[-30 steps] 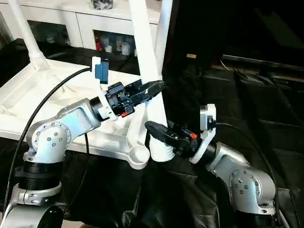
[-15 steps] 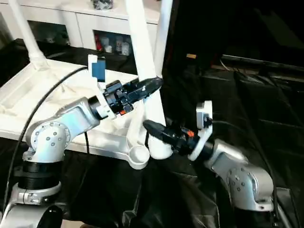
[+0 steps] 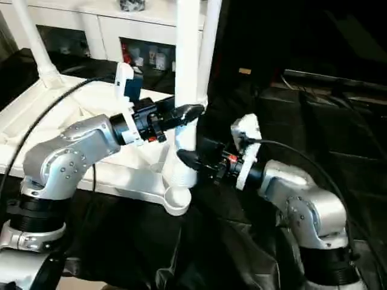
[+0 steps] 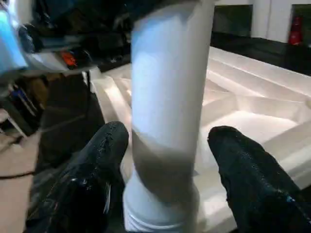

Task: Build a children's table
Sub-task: Pick table leg

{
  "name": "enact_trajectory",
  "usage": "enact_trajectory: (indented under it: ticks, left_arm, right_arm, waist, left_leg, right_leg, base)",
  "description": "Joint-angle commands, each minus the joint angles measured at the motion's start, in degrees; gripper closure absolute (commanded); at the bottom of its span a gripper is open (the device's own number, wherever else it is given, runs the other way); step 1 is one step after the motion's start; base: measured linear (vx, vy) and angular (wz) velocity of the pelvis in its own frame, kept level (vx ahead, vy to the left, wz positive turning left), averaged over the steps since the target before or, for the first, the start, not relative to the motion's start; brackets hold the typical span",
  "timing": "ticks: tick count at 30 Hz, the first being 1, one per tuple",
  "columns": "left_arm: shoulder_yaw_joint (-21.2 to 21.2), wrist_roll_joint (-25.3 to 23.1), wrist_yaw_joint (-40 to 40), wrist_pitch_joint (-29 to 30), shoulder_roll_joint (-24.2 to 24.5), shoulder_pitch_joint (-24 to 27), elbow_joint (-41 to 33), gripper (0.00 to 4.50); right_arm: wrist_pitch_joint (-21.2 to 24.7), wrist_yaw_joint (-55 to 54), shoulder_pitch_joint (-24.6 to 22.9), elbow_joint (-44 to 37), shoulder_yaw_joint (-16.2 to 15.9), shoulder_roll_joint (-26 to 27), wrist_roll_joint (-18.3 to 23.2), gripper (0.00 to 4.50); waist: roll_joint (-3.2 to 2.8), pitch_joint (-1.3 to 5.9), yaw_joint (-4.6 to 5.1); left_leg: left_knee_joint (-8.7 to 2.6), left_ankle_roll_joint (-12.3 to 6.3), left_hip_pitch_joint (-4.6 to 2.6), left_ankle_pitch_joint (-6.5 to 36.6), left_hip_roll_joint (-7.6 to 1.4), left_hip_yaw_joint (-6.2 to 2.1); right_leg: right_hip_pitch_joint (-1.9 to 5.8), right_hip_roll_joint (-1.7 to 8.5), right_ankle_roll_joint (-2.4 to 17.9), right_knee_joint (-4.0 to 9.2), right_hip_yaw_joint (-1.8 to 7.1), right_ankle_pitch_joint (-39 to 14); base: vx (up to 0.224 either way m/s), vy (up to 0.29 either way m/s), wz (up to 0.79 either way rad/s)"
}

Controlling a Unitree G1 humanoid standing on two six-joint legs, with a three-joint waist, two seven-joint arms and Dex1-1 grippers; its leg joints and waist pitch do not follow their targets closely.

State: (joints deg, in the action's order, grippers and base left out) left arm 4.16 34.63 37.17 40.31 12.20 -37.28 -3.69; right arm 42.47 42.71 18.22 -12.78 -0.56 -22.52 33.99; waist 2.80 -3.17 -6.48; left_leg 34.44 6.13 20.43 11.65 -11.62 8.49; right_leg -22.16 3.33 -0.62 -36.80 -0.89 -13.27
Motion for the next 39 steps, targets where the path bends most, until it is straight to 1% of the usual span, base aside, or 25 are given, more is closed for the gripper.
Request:
enact_trajectory:
  ticks: [1,2,4,5,6,10,12,14,16,19,21,22,24,26,31,33,39]
  left_arm:
    - [0.97,-0.83,0.65,-0.69,0.02,-1.34,-0.42,2.62]
    - [1.63,-1.45,0.94,-1.09,0.28,-1.37,-0.45,2.63]
    - [1.95,-1.76,1.06,-1.34,0.35,-1.35,-0.49,2.63]
    - [2.01,-1.75,1.11,-1.36,0.3,-1.32,-0.59,2.63]
    - [2.01,-1.76,1.11,-1.36,0.3,-1.31,-0.6,2.63]
    - [3.27,-2.69,1.88,-1.64,0.69,-0.91,-1.31,2.63]
    - [3.87,-3.07,2.24,-1.74,0.99,-0.78,-1.52,2.63]
    - [4.64,-3.44,2.92,-1.91,1.35,-0.55,-1.95,2.63]
    - [4.66,-3.13,3.26,-1.76,1.25,-0.34,-2.35,2.63]
    - [4.76,-2.75,3.68,-1.46,1.22,-0.11,-3.05,2.63]
    - [4.68,-2.63,3.69,-1.44,1.14,-0.1,-3.07,2.63]
    - [4.64,-2.6,3.69,-1.46,1.1,-0.1,-3.06,2.63]
    - [4.23,-2.18,3.67,-1.48,0.77,-0.25,-2.95,2.63]
    - [3.98,-1.89,3.74,-1.38,0.59,-0.33,-2.97,2.63]
    - [3.93,-1.68,4.27,-1.02,0.53,-0.28,-3.16,2.63]
    - [4.01,-1.66,4.47,-0.88,0.55,-0.21,-3.26,2.63]
    - [4.35,-2.14,4.75,-0.86,0.68,-0.05,-3.04,2.63]
  right_arm:
    - [0.55,-0.85,0.6,0.79,-0.87,-0.64,-1.83,1.44]
    - [0.18,-1.2,0.96,1.54,-1.65,-0.67,-2.87,1.44]
    - [-0.13,-1.3,1.2,2.0,-2.2,-0.71,-3.29,1.44]
    - [-0.28,-1.34,1.38,2.24,-2.53,-0.74,-3.4,1.44]
    - [-0.29,-1.35,1.39,2.25,-2.55,-0.74,-3.4,1.44]
    - [-0.77,-0.66,2.18,3.03,-3.68,-0.39,-3.73,1.44]
    - [-0.83,-0.37,2.42,3.3,-3.91,-0.31,-3.78,1.44]
    - [-1.0,0.18,2.7,3.79,-4.31,-0.28,-3.9,1.44]
    - [-1.08,0.52,2.78,4.1,-4.63,-0.33,-4.0,1.44]
    - [-1.21,1.47,2.84,4.59,-5.5,-0.64,-4.24,1.44]
    - [-1.25,1.64,2.88,4.71,-5.7,-0.72,-4.29,1.44]
    - [-1.32,1.79,2.89,4.82,-5.87,-0.78,-4.37,1.44]
    - [-1.58,2.04,2.96,5.19,-6.15,-0.76,-4.47,1.44]
    - [-1.7,2.16,3.0,5.38,-6.25,-0.7,-4.5,1.44]
    - [-2.1,2.49,3.13,5.8,-6.33,-0.41,-4.61,1.44]
    - [-2.27,2.57,3.17,5.88,-6.32,-0.32,-4.62,1.44]
    - [-2.95,2.86,3.21,5.87,-6.3,-0.23,-4.82,1.44]
  waist:
    - [-0.39,3.57,-0.08]
    - [-0.2,3.61,-0.05]
    - [-0.21,3.59,-0.02]
    - [-0.12,3.56,-0.02]
    - [-0.19,3.61,-0.04]
    - [0.3,3.63,-0.04]
    - [0.21,3.59,-0.11]
    - [0.5,3.58,-0.08]
    - [0.46,3.61,-0.14]
    - [0.57,3.61,-0.11]
    - [0.49,3.59,-0.13]
    - [0.63,3.57,-0.11]
    - [0.66,3.58,-0.16]
    - [0.61,3.57,-0.16]
    - [0.64,3.63,-0.19]
    - [0.51,3.62,-0.18]
    - [0.63,3.66,-0.2]
  left_leg:
    - [-3.86,1.75,0.02,1.08,-0.34,0.59]
    - [-3.84,1.55,0.01,0.83,-0.37,0.59]
    - [-3.84,1.47,-0.01,1.02,-0.39,0.61]
    - [-3.85,1.46,0.0,1.18,-0.38,0.65]
    - [-3.83,1.39,-0.03,1.15,-0.4,0.65]
    - [-3.78,0.79,-0.02,0.29,-0.38,0.7]
    - [-3.78,0.7,0.02,0.19,-0.4,0.71]
    - [-3.76,0.48,0.02,0.07,-0.44,0.78]
    - [-3.72,0.4,0.04,-0.1,-0.43,0.79]
    - [-3.69,0.17,0.13,-0.52,-0.44,0.76]
    - [-3.7,0.18,0.07,-0.47,-0.45,0.77]
    - [-3.69,0.15,0.03,-0.42,-0.46,0.82]
    - [-3.67,0.1,0.08,-0.39,-0.41,0.83]
    - [-3.69,0.18,0.08,-0.28,-0.42,0.8]
    - [-3.62,0.0,0.12,-0.64,-0.4,0.81]
    - [-3.59,-0.03,0.06,-0.51,-0.39,0.83]
    - [-3.56,-0.1,0.11,-0.7,-0.38,0.81]
  right_leg:
    - [3.4,2.76,10.19,3.84,1.65,4.94]
    - [3.41,2.75,10.37,3.76,1.64,5.63]
    - [3.36,2.78,10.64,3.72,1.64,5.42]
    - [3.37,2.8,10.72,3.77,1.64,5.17]
    - [3.37,2.82,10.9,3.73,1.66,5.27]
    - [3.4,2.79,10.97,3.62,1.66,5.78]
    - [3.35,2.84,10.78,3.62,1.68,5.32]
    - [3.35,2.87,10.86,3.63,1.69,5.27]
    - [3.36,2.92,11.12,3.54,1.69,5.51]
    - [3.46,2.93,11.21,3.46,1.67,6.06]
    - [3.38,2.92,11.23,3.5,1.66,5.74]
    - [3.35,2.89,11.25,3.51,1.67,5.71]
    - [3.41,2.93,11.16,3.51,1.69,5.42]
    - [3.38,2.94,11.07,3.54,1.68,4.8]
    - [3.43,2.92,11.14,3.45,1.68,5.67]
    - [3.37,2.9,11.24,3.45,1.68,5.66]
    - [3.44,2.89,11.28,3.43,1.68,5.83]
  base:
    - [0.0,0.0,0.0]
    - [0.0,0.0,0.0]
    - [0.0,0.0,0.0]
    - [0.0,0.0,0.0]
    - [0.0,0.0,0.0]
    - [0.0,0.0,0.0]
    - [0.0,0.0,0.0]
    - [0.0,0.0,0.0]
    - [0.0,0.0,0.0]
    - [0.0,0.0,0.0]
    - [0.0,0.0,0.0]
    - [0.0,0.0,0.0]
    - [0.0,0.0,0.0]
    - [0.0,0.0,0.0]
    - [0.0,0.0,0.0]
    - [0.0,0.0,0.0]
    - [0.0,0.0,0.0]
